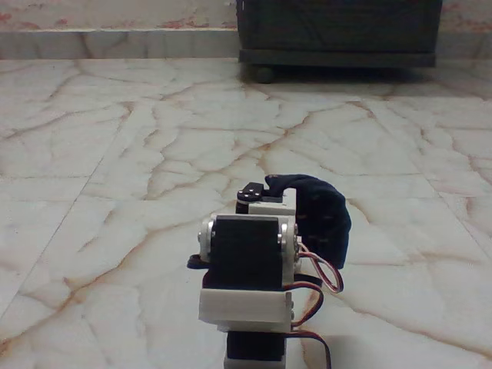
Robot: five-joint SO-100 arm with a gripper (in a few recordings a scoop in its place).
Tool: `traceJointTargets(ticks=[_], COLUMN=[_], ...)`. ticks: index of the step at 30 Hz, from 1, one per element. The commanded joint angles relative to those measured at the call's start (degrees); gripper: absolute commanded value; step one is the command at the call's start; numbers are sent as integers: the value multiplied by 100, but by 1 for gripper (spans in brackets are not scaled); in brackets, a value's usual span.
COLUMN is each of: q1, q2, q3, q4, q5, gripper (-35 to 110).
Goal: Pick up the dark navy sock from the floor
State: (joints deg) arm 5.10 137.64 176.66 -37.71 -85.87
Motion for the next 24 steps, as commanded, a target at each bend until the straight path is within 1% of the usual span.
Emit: traceJointTargets(ticks=[1,24], q1=[53,114], q2=[158,158], q3=[-9,-9], q4=[-79,-35], q5=[53,-35], gripper=[0,0])
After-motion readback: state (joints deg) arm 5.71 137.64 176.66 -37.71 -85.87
